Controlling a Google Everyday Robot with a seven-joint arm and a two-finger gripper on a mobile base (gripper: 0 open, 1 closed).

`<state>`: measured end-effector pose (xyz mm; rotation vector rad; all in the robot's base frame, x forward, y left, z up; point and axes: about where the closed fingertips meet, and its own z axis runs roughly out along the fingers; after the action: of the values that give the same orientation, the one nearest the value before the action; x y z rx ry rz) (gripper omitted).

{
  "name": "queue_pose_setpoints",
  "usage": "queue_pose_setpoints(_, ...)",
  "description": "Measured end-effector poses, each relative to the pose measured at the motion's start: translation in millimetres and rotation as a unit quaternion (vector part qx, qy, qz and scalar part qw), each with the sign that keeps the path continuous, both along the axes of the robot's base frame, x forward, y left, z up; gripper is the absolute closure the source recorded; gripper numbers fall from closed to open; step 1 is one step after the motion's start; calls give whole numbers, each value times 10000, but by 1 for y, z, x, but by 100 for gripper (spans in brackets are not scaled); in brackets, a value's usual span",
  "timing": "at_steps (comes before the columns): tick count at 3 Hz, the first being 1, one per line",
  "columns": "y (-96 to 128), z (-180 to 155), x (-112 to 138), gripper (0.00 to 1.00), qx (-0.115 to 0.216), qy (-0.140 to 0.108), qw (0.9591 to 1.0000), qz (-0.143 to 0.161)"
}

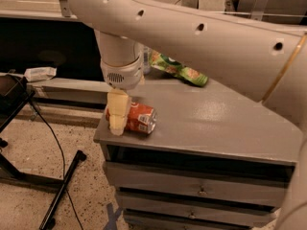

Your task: Pick coke can

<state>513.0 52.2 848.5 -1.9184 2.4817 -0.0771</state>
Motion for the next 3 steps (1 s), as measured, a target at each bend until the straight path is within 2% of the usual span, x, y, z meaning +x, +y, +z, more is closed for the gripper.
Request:
queue_pose_setpoints(1, 2, -2, -7, 18, 158, 114, 9996, -194)
queue_pose_setpoints(3, 7, 3, -16, 80, 750, 186, 9964, -336)
